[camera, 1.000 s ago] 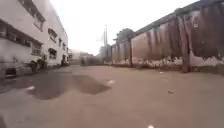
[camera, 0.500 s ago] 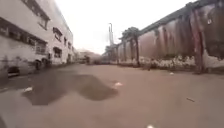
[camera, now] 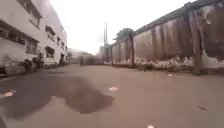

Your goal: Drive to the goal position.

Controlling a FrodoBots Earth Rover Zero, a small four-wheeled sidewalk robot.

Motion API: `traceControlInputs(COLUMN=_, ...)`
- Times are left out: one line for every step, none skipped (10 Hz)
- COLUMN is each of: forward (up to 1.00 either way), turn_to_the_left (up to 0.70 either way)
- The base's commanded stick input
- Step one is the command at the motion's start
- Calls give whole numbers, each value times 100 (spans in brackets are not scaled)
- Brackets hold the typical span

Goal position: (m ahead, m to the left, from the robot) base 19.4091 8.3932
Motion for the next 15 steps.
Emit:
traceControlInputs(forward=70, turn_to_the_left=0)
traceControlInputs(forward=70, turn_to_the_left=12)
traceControlInputs(forward=70, turn_to_the_left=-9)
traceControlInputs(forward=70, turn_to_the_left=-23)
traceControlInputs(forward=70, turn_to_the_left=-30)
traceControlInputs(forward=70, turn_to_the_left=-7)
traceControlInputs(forward=70, turn_to_the_left=7)
traceControlInputs(forward=70, turn_to_the_left=10)
traceControlInputs(forward=70, turn_to_the_left=17)
traceControlInputs(forward=70, turn_to_the_left=17)
traceControlInputs(forward=70, turn_to_the_left=17)
traceControlInputs(forward=70, turn_to_the_left=17)
traceControlInputs(forward=70, turn_to_the_left=16)
traceControlInputs(forward=70, turn_to_the_left=16)
traceControlInputs(forward=70, turn_to_the_left=15)
